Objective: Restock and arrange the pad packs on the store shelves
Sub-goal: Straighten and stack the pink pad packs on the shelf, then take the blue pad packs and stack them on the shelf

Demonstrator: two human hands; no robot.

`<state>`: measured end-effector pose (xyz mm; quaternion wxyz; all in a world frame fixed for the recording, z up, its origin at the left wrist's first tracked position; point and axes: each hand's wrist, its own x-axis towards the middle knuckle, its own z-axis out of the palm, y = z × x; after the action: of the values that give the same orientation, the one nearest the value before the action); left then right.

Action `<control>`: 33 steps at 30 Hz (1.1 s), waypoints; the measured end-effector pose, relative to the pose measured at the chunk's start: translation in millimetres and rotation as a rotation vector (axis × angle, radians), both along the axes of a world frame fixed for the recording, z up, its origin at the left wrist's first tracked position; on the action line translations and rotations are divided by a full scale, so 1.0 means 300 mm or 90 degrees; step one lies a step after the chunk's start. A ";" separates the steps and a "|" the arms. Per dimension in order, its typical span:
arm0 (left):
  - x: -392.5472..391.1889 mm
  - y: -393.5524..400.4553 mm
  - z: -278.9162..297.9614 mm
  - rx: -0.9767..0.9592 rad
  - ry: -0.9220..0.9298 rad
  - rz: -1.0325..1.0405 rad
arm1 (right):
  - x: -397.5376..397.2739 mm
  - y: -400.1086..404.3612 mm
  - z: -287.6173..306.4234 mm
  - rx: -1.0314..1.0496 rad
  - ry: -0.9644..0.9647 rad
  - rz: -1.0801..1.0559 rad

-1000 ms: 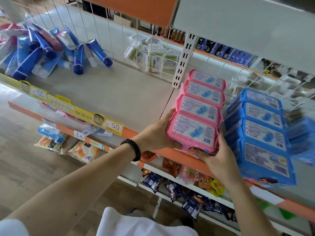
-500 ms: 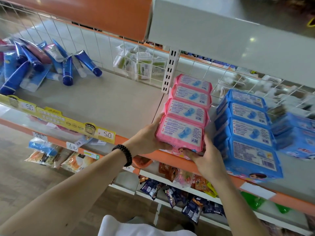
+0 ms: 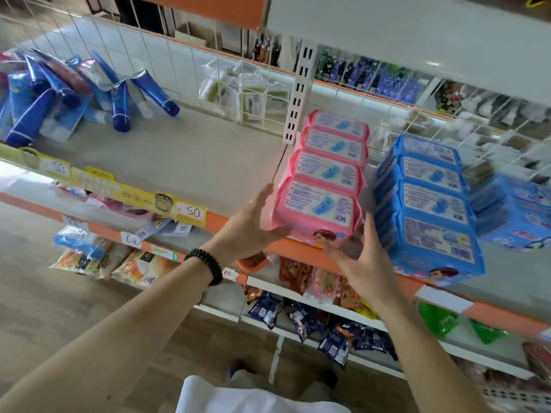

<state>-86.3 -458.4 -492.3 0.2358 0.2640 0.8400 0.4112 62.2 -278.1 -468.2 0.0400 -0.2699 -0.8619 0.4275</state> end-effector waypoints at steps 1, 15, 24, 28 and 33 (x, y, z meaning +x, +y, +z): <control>0.028 -0.009 0.010 -0.011 0.026 0.016 | 0.012 -0.006 0.008 -0.005 0.015 0.003; 0.550 0.133 0.159 -0.040 0.400 0.123 | 0.351 0.100 0.149 0.097 0.157 0.216; 0.923 0.339 0.261 0.068 0.490 0.083 | 0.725 0.302 0.271 0.016 0.253 0.223; 1.033 0.395 0.347 0.087 0.532 0.099 | 0.825 0.362 0.322 0.010 0.290 0.215; 1.076 0.469 0.470 0.123 0.580 0.050 | 0.901 0.426 0.392 0.053 0.341 0.174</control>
<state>236.6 -317.8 -351.2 -0.1985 0.4064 0.8251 0.3385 332.5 -150.2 -350.7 0.2192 -0.0271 -0.8656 0.4495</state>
